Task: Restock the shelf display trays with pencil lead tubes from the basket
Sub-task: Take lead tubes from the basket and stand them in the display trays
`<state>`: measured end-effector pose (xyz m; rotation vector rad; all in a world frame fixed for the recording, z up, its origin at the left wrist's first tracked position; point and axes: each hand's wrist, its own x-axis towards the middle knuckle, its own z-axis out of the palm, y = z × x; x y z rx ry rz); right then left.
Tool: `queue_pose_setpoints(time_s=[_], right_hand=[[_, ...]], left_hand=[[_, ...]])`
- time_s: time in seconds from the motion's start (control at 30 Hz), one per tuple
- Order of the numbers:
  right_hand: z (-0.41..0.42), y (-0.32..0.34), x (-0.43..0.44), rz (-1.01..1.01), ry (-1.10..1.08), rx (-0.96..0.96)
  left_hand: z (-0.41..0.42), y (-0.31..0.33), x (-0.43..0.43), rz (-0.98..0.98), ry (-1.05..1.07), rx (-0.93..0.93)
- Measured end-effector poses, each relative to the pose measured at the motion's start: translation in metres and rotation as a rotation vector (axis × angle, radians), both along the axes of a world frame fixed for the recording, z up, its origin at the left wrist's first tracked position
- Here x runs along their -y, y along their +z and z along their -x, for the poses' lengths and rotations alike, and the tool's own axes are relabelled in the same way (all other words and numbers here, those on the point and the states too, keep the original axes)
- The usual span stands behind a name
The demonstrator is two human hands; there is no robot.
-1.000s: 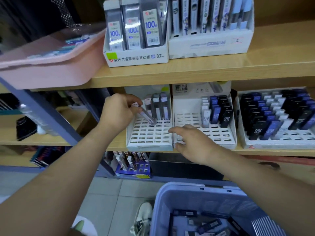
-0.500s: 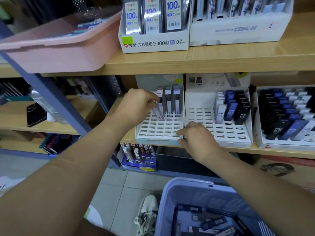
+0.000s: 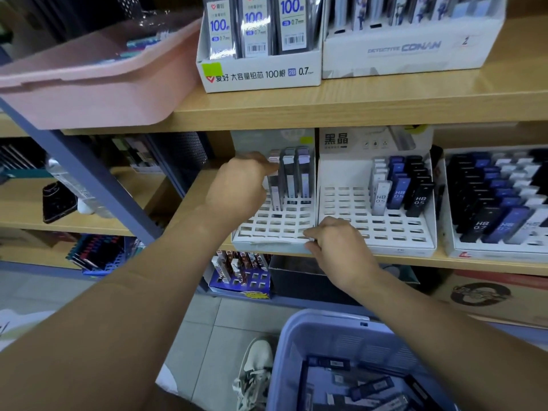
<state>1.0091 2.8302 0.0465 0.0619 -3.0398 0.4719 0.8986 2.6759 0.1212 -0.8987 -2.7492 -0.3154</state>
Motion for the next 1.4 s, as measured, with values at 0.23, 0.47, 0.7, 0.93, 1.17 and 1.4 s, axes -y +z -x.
queue_pose_setpoints(time_s=[0.23,0.47,0.7,0.93,1.17,1.4], right_hand=[[-0.002,0.001,0.004,0.043,-0.037,0.023],[-0.040,0.031,-0.025,0.260,-0.058,0.123],[-0.116,0.009,-0.098,0.202,-0.006,0.740],[-0.204,-0.114,-0.119,0.207,-0.255,0.769],[-0.251,-0.208,-0.101,0.361,-0.250,1.032],[-0.269,-0.256,-0.077,0.298,-0.107,1.001]], left_hand=[[-0.002,0.002,0.003,0.059,0.030,-0.019],[-0.020,0.006,-0.001,-0.007,-0.028,-0.112],[-0.116,-0.033,-0.045,0.166,-0.447,0.067],[-0.210,-0.192,-0.050,0.577,-0.461,0.638],[-0.263,-0.315,-0.024,0.775,-0.420,0.948],[-0.272,-0.338,-0.022,0.764,-0.412,0.968]])
